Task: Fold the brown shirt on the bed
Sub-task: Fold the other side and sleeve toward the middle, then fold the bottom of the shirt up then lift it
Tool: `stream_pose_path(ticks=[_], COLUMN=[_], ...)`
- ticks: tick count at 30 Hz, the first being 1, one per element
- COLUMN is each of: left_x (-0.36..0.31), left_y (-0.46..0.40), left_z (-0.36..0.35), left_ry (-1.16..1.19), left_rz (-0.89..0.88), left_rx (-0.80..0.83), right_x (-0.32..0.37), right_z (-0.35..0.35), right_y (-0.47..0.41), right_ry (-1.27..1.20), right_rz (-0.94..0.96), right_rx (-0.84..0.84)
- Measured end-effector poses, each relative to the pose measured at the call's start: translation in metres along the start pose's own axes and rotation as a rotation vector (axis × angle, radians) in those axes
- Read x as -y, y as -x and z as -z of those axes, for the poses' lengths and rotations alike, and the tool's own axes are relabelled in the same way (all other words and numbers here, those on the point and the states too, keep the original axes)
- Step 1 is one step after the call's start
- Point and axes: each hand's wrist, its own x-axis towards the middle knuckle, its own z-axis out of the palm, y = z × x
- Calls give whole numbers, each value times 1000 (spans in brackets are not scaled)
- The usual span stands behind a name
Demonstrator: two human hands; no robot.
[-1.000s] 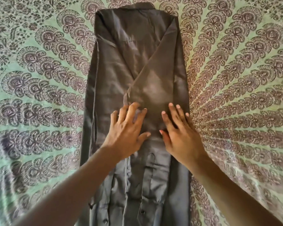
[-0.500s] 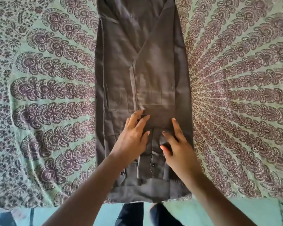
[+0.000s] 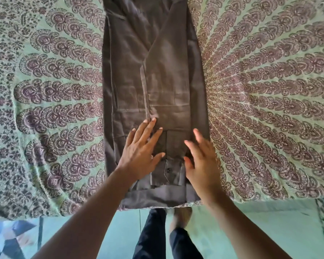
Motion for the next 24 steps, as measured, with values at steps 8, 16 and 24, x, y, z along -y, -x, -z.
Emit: stream_pose_path(ticks=[8,16,24], left_x=[2,46,116], left_y=[9,38,92], left_z=[-15,38,46], left_ry=[-136,66,-146], left_rz=[40,68,-16], left_rx=[88,11,217], right_x=[-28,-51,-66], right_z=[0,36,75], right_y=[-1,-7,-22], right_ry=[479,421,740], right_rz=[258,361,685], right_rx=[335,219,520])
